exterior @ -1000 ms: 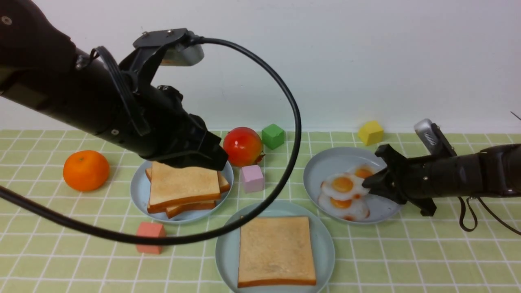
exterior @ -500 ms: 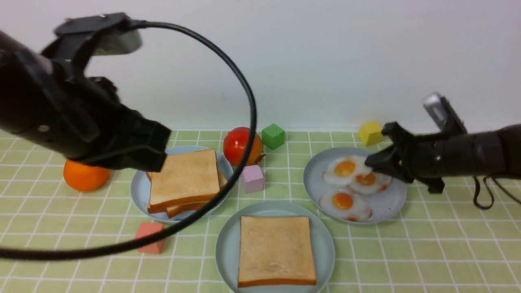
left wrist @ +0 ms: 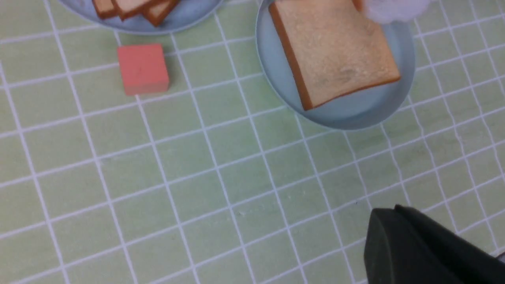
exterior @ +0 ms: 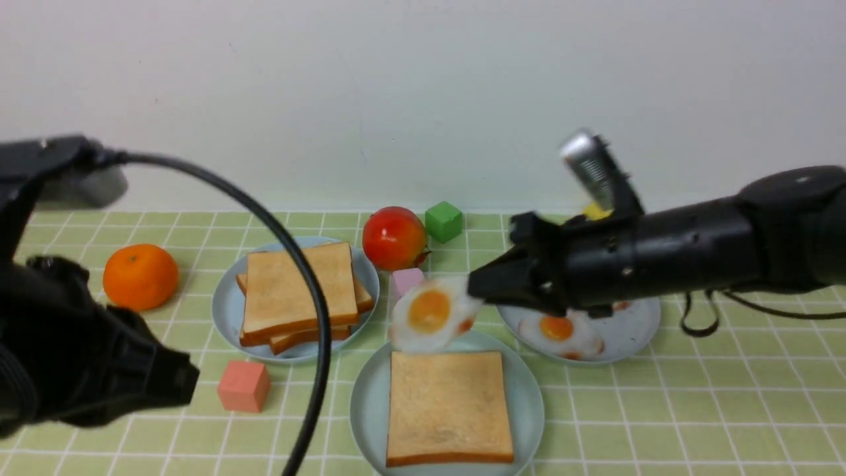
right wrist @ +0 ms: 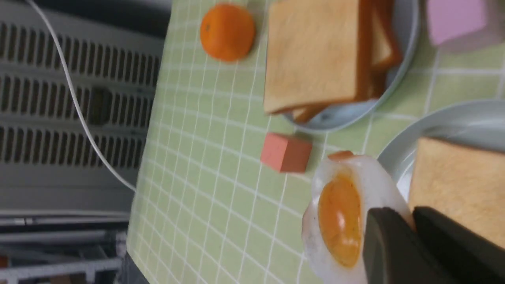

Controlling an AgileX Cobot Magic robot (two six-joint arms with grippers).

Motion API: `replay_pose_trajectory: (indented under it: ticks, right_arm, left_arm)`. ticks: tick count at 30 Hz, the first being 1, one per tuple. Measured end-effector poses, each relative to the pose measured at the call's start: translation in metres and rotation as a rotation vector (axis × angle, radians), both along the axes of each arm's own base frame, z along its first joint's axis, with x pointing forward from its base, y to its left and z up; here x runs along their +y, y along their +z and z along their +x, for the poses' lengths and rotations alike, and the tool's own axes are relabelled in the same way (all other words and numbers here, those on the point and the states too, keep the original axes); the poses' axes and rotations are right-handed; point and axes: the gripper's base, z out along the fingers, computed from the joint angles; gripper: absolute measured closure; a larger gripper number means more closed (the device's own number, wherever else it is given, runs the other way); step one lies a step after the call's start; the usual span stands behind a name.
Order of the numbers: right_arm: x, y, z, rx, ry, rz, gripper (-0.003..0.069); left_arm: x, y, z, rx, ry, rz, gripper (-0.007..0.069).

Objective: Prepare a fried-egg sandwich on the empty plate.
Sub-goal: Use the right arm to place the fried egg on the slice of bread in the middle

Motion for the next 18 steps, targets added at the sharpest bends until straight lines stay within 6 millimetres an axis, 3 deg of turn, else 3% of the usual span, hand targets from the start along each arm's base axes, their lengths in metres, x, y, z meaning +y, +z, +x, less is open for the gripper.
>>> replay_pose_trajectory:
  ticks: [4,12,15,18]
  right_arm:
    - [0.011,-0.022,0.003,0.018,0.007,-0.052,0.0586]
    - [0.01,-0.068,0.01,0.101,0.019,-0.163,0.0578]
    - [0.008,-0.068,0.011,0.086,0.018,-0.189,0.0547]
    - [0.005,-0.05,0.009,0.01,0.028,-0.216,0.0414]
  left_arm:
    - [0.0,-0.006,-0.001,0.022,0.001,0.006,0.0637]
    - [0.0,-0.006,-0.001,0.028,0.001,0.007,0.0631]
    - [0.0,-0.006,-0.001,0.028,0.001,0.008,0.0629]
    - [0.0,-0.006,-0.001,0.025,0.002,0.006,0.0625]
